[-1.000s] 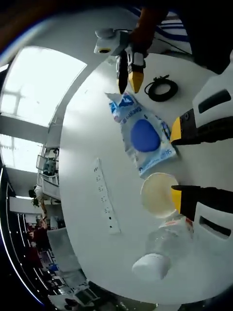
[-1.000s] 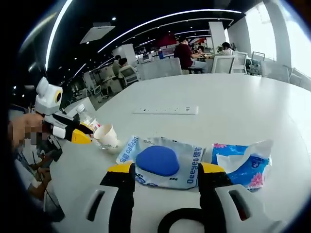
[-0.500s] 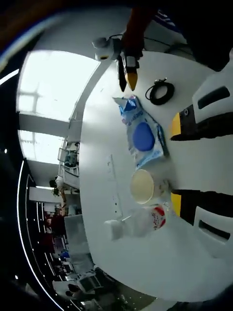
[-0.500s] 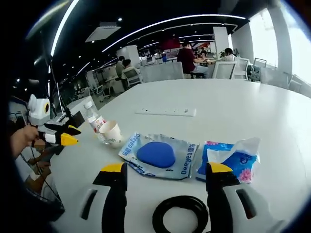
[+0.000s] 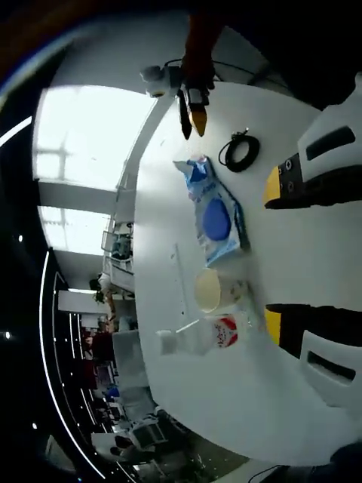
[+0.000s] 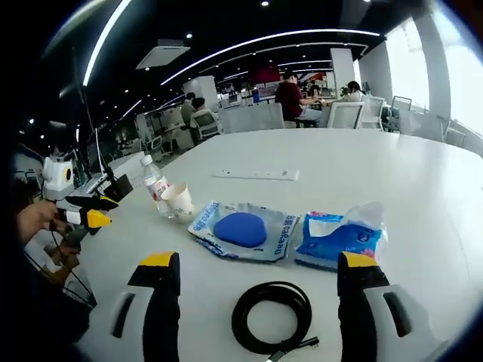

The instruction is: Arrange the tabletop items into an orderly group along one side of the table until the central work area is clear of visible clutter.

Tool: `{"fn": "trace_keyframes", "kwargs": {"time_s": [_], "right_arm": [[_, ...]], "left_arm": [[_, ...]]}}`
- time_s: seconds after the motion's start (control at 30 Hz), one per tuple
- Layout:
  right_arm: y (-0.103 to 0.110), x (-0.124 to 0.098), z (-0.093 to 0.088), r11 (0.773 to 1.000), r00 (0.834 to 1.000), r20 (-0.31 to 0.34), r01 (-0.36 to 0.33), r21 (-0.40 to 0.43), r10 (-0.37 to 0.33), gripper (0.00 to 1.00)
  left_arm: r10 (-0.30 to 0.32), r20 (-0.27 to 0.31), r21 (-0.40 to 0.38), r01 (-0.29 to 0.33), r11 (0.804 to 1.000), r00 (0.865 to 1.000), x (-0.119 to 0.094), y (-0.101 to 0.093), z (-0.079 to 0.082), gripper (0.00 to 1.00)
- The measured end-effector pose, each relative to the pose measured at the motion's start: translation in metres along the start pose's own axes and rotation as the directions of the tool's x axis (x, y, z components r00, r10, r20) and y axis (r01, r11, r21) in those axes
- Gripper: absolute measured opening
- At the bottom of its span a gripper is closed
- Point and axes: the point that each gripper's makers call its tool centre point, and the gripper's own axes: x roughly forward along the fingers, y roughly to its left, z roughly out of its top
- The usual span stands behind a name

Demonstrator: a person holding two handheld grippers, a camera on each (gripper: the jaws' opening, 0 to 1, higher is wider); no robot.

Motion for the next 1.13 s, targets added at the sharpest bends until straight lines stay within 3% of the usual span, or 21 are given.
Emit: {"fn": "trace_keyframes", "kwargs": {"time_s": [0.17,0.33,0.6,1.13], "right_arm": [[-0.008,-0.014,-0.006,1.000,1.000,0.014,0.018,0.008,-0.018,0.87],[-0.010,-0.027,-0.014,1.000,1.000,0.014,0.026,0.015,-0.026,0.92],[-0.011,-0.038,-0.017,0.999,1.000,0.001,0.019,-0.042,-0.019,0.99],[-0.006,-0.058,-0.017,0.996,1.000,0.005,0.004,-0.086,-0.003,1.00]], "left_arm": [[-0.014,0.045,-0.010,0.015,1.000,0.999,-0.004,-0.002,0.005,0.56],[-0.012,0.046,-0.022,0.013,1.000,0.999,-0.006,-0.001,0.003,0.62],[-0.023,0.062,-0.030,0.024,0.999,0.998,-0.014,-0.002,-0.002,0.70],[-0.042,0.052,-0.035,0.044,0.998,0.998,-0.018,-0.010,-0.009,0.83]]}}
